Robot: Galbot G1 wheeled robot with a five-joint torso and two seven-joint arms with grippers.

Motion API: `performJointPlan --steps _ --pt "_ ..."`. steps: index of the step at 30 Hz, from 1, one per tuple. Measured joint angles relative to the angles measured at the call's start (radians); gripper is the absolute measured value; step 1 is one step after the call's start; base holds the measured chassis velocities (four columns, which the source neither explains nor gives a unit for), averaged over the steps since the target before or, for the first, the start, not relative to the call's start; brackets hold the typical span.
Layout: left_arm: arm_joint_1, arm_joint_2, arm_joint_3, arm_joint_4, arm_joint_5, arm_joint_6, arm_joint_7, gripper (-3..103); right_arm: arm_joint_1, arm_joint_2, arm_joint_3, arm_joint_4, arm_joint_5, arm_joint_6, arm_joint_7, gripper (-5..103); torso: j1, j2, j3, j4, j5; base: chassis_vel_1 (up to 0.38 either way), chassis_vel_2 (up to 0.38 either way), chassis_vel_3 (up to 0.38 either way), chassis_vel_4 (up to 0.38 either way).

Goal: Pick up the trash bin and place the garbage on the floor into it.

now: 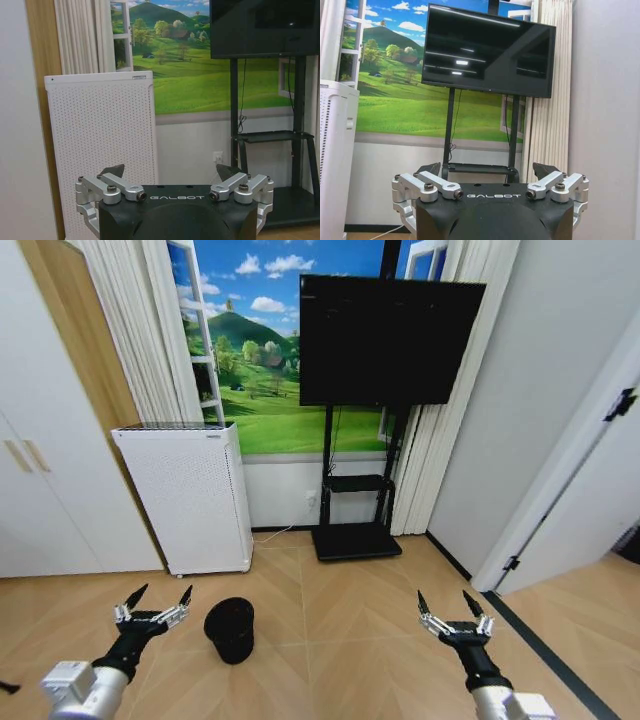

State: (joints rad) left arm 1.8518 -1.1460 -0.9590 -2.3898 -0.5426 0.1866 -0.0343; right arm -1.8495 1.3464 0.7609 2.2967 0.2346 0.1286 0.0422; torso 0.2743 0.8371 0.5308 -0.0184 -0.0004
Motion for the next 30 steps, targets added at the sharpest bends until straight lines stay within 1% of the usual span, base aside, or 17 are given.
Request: performJointPlan --steps 3,5,6,7,9,11,12,13,16,17,18,19,20,21,24,26,30 --pt "0.0 0.0 0.0 0.0 0.0 0.0 0.001 100 0.0 0.0 0.0 0.0 0.0 0.0 0.0 100 0.0 0.0 0.0 -0.0002 0.0012 0.353 -0.339 -0.34 0.358" --pt "0.0 0.0 0.0 0.0 0.0 0.0 0.0 100 0.0 0.0 0.0 0.0 0.0 0.0 0.0 100 0.0 0.0 0.0 -0.0001 0.0006 0.34 -0.371 -0.392 0.359" --pt "0.0 0.0 0.0 0.0 0.0 0.0 0.0 100 0.0 0.0 0.0 0.0 0.0 0.0 0.0 100 0.0 0.0 0.0 -0.0001 -0.0012 0.34 -0.335 -0.323 0.359" --pt "0.0 0.0 0.0 0.0 0.0 0.0 0.001 100 0.0 0.0 0.0 0.0 0.0 0.0 0.0 100 0.0 0.0 0.0 -0.0002 0.0016 0.358 -0.342 -0.379 0.335" --pt "0.0 0.0 0.0 0.0 0.0 0.0 0.0 100 0.0 0.0 0.0 0.0 0.0 0.0 0.0 100 0.0 0.0 0.0 -0.0002 0.0015 0.363 -0.342 -0.379 0.347" --pt "0.0 0.0 0.0 0.0 0.0 0.0 0.001 100 0.0 0.0 0.0 0.0 0.0 0.0 0.0 100 0.0 0.0 0.0 -0.0002 0.001 0.368 -0.381 -0.364 0.359" --pt "0.0 0.0 0.0 0.0 0.0 0.0 0.0 100 0.0 0.0 0.0 0.0 0.0 0.0 0.0 100 0.0 0.0 0.0 -0.0001 -0.0015 0.321 -0.381 -0.357 0.365" --pt "0.0 0.0 0.0 0.0 0.0 0.0 0.0 100 0.0 0.0 0.0 0.0 0.0 0.0 0.0 100 0.0 0.0 0.0 -0.0002 0.0017 0.367 -0.344 -0.386 0.344" --pt "0.0 0.0 0.0 0.0 0.0 0.0 0.0 100 0.0 0.0 0.0 0.0 0.0 0.0 0.0 100 0.0 0.0 0.0 -0.0001 0.0006 0.354 -0.338 -0.352 0.343" --pt "0.0 0.0 0.0 0.0 0.0 0.0 0.001 100 0.0 0.0 0.0 0.0 0.0 0.0 0.0 100 0.0 0.0 0.0 0.0 -0.0013 0.324 -0.358 -0.26 0.273" --pt "0.0 0.0 0.0 0.0 0.0 0.0 0.001 100 0.0 0.0 0.0 0.0 0.0 0.0 0.0 100 0.0 0.0 0.0 0.0 -0.0013 0.324 -0.358 -0.26 0.273" --pt "0.0 0.0 0.0 0.0 0.0 0.0 0.001 100 0.0 0.0 0.0 0.0 0.0 0.0 0.0 100 0.0 0.0 0.0 -0.0002 0.0011 0.324 -0.265 -0.26 0.273" --pt "0.0 0.0 0.0 0.0 0.0 0.0 0.001 100 -0.001 0.0 0.0 0.0 0.0 0.0 0.0 100 -0.001 0.0 0.0 -0.0002 0.0015 0.232 -0.265 -0.245 0.229" --pt "0.0 0.0 0.0 0.0 0.0 0.0 0.0 100 0.0 0.0 0.0 0.0 0.0 0.0 0.0 100 -0.001 0.0 0.0 0.0007 -0.0007 0.14 -0.133 -0.245 0.152" --pt "0.0 0.0 0.0 0.0 0.0 0.0 0.0 100 0.0 0.0 0.0 0.0 0.0 0.0 0.0 100 -0.001 0.0 0.0 0.0001 -0.0003 0.074 -0.034 -0.173 0.152" --pt "0.0 0.0 0.0 0.0 0.0 0.0 0.001 100 -0.001 0.0 0.0 0.0 0.0 0.0 0.0 100 0.0 0.0 0.0 -0.0012 0.0009 -0.005 -0.041 -0.039 0.027" --pt "0.0 0.0 0.0 0.0 0.0 0.0 0.001 100 0.001 0.0 0.0 0.0 0.0 0.0 0.0 100 0.001 -0.001 0.0 0.0002 0.0006 -0.071 0.019 0.058 -0.034"
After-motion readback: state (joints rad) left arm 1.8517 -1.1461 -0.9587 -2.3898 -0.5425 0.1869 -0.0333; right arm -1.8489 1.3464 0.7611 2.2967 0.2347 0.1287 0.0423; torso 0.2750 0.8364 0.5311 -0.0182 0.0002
